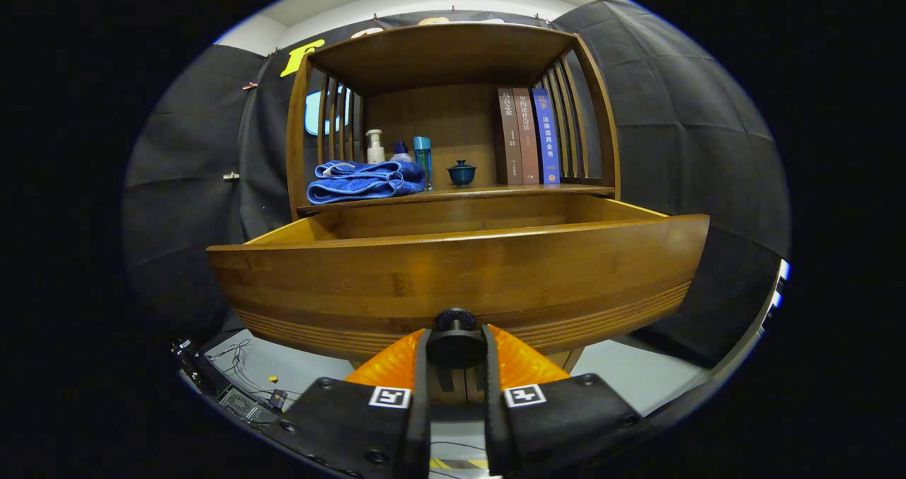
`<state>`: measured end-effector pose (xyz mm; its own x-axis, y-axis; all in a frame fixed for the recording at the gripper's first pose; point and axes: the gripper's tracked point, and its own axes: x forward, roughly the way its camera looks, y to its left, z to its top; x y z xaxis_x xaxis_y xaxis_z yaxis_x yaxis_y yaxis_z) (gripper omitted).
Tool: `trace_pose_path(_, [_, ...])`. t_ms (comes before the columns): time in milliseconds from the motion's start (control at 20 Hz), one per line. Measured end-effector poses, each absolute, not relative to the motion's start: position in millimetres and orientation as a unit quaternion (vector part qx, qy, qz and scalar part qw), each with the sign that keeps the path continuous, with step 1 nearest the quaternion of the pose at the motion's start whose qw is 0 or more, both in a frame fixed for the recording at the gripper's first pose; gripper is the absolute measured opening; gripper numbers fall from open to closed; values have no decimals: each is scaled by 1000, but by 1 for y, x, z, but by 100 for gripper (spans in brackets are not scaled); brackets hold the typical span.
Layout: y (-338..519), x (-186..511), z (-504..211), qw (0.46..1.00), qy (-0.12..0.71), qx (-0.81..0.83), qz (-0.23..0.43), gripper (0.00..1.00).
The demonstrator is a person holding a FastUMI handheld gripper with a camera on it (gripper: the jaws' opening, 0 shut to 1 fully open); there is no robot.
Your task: Pull open the drawer, take out the items inside it, and place them on the countertop above the cabinet.
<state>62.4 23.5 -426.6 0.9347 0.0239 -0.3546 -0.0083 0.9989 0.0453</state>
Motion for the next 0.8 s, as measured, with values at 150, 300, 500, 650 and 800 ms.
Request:
trace_pose_path(150, [34, 61, -411, 981, 183, 45, 38, 71])
trace_pose_path(300, [28, 56, -392, 981, 190, 30, 37, 99])
trace_pose_path(500, [26, 56, -350, 980, 192, 34, 42, 99])
trace_pose_path(650, [16, 76, -322, 976, 211, 52, 25, 98])
trace_pose_path(800, [6, 114, -307, 966, 257, 27, 12, 98])
